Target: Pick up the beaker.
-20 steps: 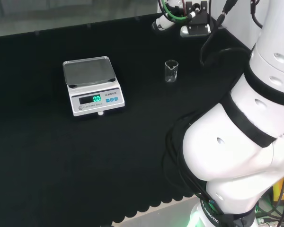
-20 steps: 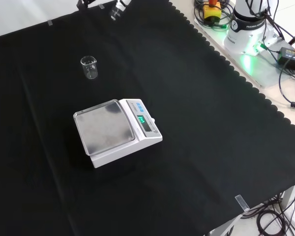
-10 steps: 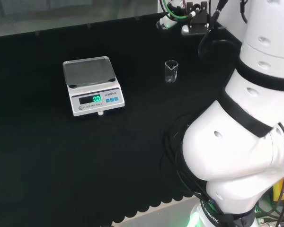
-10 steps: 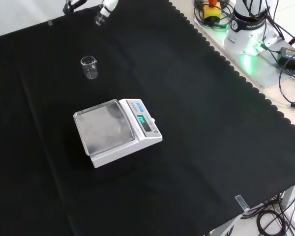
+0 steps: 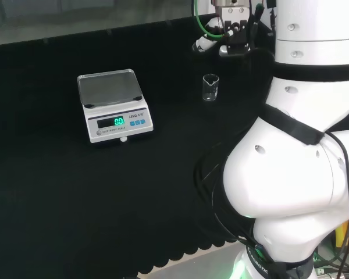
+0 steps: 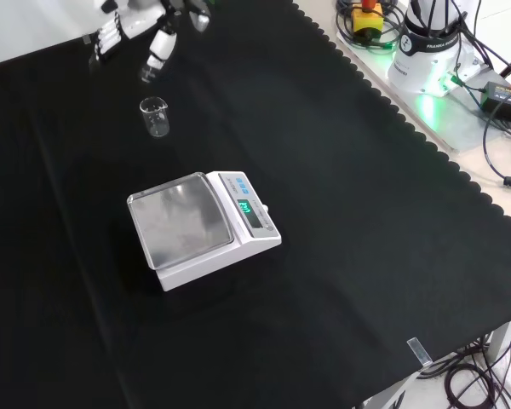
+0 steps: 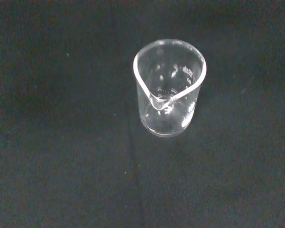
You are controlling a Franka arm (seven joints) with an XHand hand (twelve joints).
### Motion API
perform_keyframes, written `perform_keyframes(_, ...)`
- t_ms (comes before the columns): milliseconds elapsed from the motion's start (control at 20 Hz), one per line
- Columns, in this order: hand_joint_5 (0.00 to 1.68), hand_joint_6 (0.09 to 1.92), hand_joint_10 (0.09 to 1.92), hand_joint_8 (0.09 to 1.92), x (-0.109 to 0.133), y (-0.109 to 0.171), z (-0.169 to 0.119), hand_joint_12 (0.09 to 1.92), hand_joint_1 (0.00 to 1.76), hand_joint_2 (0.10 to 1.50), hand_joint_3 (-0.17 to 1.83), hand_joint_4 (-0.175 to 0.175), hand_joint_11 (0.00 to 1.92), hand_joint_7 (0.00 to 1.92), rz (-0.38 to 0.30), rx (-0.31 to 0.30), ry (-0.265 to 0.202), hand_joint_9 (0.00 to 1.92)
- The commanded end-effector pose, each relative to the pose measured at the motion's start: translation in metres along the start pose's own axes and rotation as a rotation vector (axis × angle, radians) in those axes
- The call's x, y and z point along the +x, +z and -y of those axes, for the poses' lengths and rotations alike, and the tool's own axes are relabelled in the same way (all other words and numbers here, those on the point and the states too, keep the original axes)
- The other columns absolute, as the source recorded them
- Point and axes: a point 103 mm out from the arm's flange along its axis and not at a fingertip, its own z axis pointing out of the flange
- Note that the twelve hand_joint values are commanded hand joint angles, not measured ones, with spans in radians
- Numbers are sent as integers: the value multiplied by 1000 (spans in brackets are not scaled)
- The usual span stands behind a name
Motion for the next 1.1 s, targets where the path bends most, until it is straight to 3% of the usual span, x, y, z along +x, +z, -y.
perform_keyframes(50,157,87,581,436,-8,20,-8,1498,391,1156,-98,-133,36,0,-34,39,1,0)
perform_keyframes(600,151,87,577,428,-7,64,-4,1501,392,1157,-100,-133,34,0,-89,96,-2,0)
perform_keyframes(1100,142,87,579,424,2,87,-15,1504,391,1160,-101,-134,35,0,-93,146,-10,0)
